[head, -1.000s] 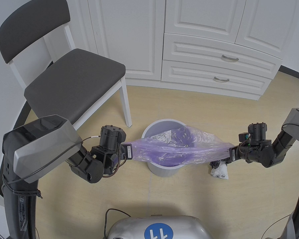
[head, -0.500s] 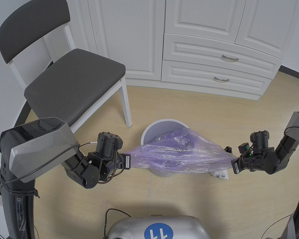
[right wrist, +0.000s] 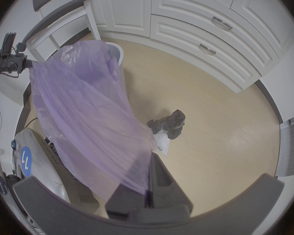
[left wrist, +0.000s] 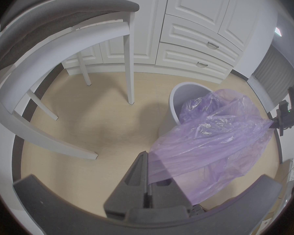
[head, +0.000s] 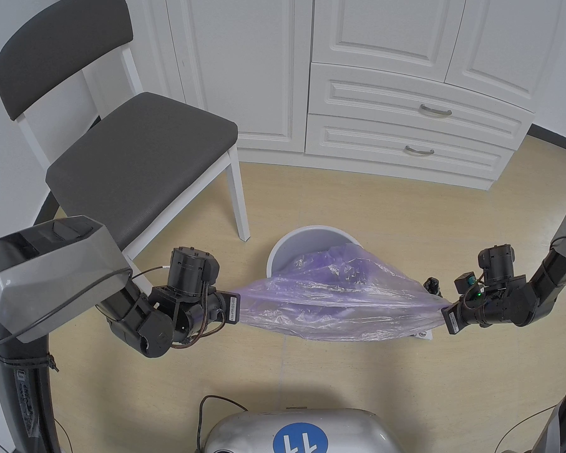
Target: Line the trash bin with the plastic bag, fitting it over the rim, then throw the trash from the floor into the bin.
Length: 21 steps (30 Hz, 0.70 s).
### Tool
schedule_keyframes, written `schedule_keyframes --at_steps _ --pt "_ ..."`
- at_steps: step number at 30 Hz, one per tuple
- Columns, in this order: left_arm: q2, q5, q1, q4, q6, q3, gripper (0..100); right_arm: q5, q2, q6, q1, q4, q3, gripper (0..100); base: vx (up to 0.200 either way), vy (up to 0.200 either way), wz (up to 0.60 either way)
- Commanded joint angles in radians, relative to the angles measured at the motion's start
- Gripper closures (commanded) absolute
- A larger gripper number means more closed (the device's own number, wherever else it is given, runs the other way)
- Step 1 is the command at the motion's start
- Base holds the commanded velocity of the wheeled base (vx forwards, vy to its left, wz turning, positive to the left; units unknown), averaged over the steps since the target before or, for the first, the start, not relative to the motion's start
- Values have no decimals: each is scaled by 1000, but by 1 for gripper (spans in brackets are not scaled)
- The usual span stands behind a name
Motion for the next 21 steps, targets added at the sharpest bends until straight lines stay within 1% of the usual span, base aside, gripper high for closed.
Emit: schedule_keyframes --at_steps 1,6,7,8,10,13,14,16,18,19,20,21 --pt "47 1 -5 -5 1 -4 100 -5 29 6 9 -7 -28 100 0 0 0" --pt "104 4 -13 -12 -2 -30 100 -10 89 61 31 -7 -79 100 0 0 0" --pt "132 12 -13 -14 -5 -58 100 -12 120 101 51 -7 -104 100 0 0 0" --pt "144 13 -13 -15 -8 -71 100 -16 135 121 57 -7 -119 100 0 0 0" --pt "168 29 -10 -19 -13 -105 100 -38 183 198 81 -12 -171 100 0 0 0" --pt "168 42 -2 -20 -37 -125 100 -58 246 356 134 -75 -242 100 0 0 0" --pt "161 42 1 -20 -51 -124 100 -61 269 429 155 -125 -262 100 0 0 0" --pt "141 42 4 -20 -51 -114 100 -62 299 526 180 -214 -289 100 0 0 0" --pt "119 39 5 -15 -48 -101 100 -62 322 584 192 -291 -309 100 0 0 0" --pt "110 35 7 -19 -47 -91 100 -61 328 604 195 -325 -315 100 0 0 0" --pt "110 35 7 -19 -47 -91 100 -61 328 604 195 -325 -315 100 0 0 0" --pt "101 33 8 -19 -47 -88 100 -59 335 627 198 -368 -321 100 0 0 0"
